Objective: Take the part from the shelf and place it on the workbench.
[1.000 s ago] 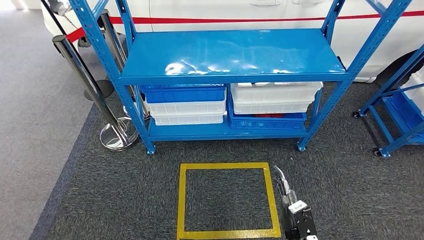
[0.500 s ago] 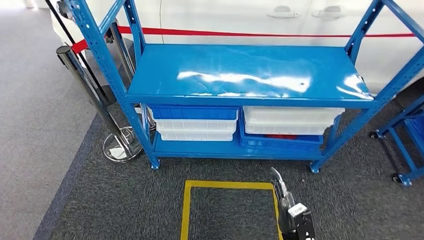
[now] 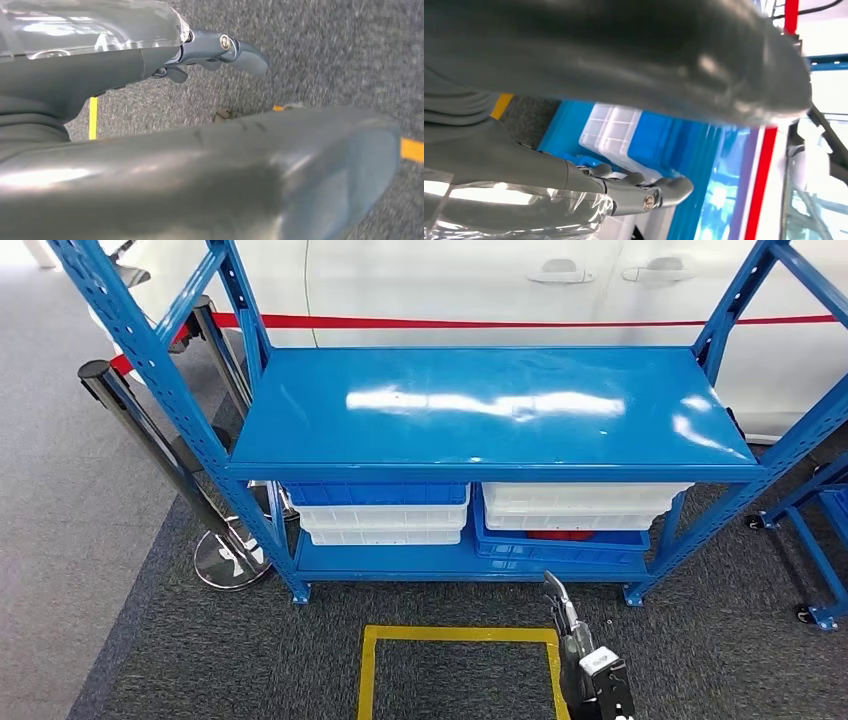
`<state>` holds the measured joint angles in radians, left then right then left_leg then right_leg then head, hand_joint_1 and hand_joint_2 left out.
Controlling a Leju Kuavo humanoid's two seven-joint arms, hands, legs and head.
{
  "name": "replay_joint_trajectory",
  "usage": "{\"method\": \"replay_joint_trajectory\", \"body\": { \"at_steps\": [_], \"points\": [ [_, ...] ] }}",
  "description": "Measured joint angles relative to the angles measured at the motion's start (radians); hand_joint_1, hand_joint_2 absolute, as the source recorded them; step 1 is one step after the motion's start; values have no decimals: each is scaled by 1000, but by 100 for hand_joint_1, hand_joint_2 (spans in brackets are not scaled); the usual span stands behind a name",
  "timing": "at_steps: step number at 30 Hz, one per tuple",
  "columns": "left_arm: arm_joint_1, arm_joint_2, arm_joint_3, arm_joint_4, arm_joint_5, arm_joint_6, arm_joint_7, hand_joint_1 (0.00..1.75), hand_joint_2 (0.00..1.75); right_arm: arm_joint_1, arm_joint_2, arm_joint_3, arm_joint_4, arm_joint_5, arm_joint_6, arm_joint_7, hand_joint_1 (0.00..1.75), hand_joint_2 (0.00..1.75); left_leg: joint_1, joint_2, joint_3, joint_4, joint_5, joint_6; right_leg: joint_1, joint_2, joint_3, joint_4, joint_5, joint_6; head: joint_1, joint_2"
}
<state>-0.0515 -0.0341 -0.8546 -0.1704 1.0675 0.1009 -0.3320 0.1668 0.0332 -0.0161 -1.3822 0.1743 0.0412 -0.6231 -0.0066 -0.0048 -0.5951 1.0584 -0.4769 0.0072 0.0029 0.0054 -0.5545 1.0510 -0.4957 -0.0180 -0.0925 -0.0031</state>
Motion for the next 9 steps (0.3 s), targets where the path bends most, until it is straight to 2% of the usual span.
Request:
{"method": "replay_joint_trajectory", "body": {
  "at_steps": [3,5,7,8,9],
  "points": [
    [-1,-2,-2,0,-1,0,0,0,0,1,0,2,-3,1,0,0,0,0,2,-3,2,-14,23,-2,5,-1,3,-2,-9,-4,0,0],
    [-3,-3,-2,0,0,0,-2,0,0,2,0,3,-6,1,0,-1,0,0,1,-3,3,-16,24,-2,5,-1,6,-7,-8,-6,0,0],
    [-5,-3,-2,0,1,2,-7,0,87,2,0,3,-12,-2,2,2,0,0,1,-4,3,-16,22,2,4,-2,8,-12,-9,-3,0,0],
    [-7,-3,-2,0,1,4,-8,0,131,2,0,4,-14,-4,4,3,0,44,1,-4,3,-16,20,3,4,-2,9,-13,-9,-2,0,0],
    [-8,-3,-2,0,1,5,-9,0,175,1,0,4,-15,-6,5,5,0,58,1,-4,3,-16,20,4,4,-2,9,-14,-9,-2,0,0]
  ]
}}
